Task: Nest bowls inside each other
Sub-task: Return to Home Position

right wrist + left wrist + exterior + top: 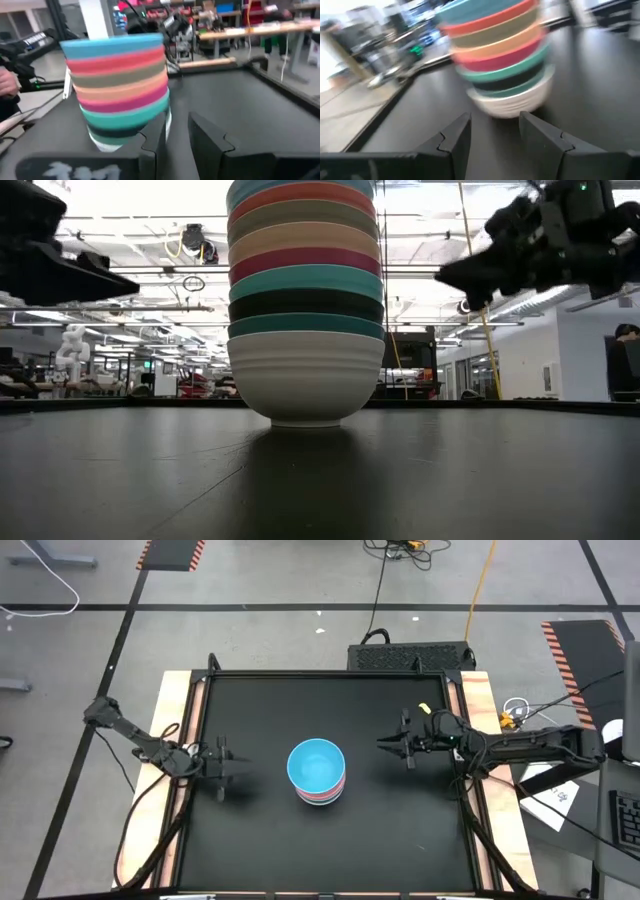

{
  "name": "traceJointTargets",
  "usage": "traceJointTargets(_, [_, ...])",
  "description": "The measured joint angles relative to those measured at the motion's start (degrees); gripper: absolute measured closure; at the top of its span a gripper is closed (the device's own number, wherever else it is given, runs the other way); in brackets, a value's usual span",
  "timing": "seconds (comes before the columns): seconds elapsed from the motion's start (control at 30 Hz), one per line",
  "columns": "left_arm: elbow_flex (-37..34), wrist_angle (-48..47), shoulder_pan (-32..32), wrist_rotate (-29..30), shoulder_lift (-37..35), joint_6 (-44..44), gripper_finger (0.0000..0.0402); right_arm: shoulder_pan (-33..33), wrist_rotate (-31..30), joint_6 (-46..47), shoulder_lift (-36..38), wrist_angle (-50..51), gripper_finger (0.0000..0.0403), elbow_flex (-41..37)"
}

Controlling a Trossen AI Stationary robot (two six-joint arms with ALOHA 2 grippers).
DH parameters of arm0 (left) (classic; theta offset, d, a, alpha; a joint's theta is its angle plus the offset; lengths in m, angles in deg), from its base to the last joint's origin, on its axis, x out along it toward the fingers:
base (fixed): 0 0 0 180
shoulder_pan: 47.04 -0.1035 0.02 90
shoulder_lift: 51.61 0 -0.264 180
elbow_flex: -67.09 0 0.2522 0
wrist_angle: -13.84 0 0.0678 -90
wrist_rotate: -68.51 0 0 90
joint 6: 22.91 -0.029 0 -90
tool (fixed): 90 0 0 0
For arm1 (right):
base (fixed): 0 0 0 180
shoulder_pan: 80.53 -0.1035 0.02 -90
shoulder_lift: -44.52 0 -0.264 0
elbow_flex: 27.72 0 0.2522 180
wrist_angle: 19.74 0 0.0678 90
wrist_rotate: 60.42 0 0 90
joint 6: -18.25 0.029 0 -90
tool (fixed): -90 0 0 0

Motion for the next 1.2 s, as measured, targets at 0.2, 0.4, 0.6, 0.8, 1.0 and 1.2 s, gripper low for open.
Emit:
traceJointTargets(0.2, [0.00,-0.08,-0.34,-3.40,0.46,-2.17,0.0232,1.23,0.09,1.87,0.14,-0.93,0.0330,-3.16])
traceJointTargets(0.4, [0.02,-0.21,-1.20,-3.63,2.38,-0.78,0.0232,2.24,3.05,2.60,4.16,-1.02,0.0330,-5.45])
traceJointTargets(0.6, [0.02,-0.26,-1.29,-4.22,4.63,1.54,0.0232,4.56,3.02,3.61,12.82,0.24,0.0330,-8.57])
traceJointTargets(0.8, [0.02,-0.33,-1.29,-4.33,5.68,2.43,0.0232,4.91,5.81,4.00,17.66,5.31,0.0330,-9.27])
traceJointTargets(1.0, [0.02,-0.37,-1.29,-4.77,5.66,2.78,0.0232,4.89,5.95,3.65,21.21,15.63,0.0330,-9.35])
traceJointTargets(1.2, [0.02,-0.39,-1.29,-3.40,8.40,3.44,0.0232,4.89,5.84,1.61,23.90,20.12,0.0330,-9.40])
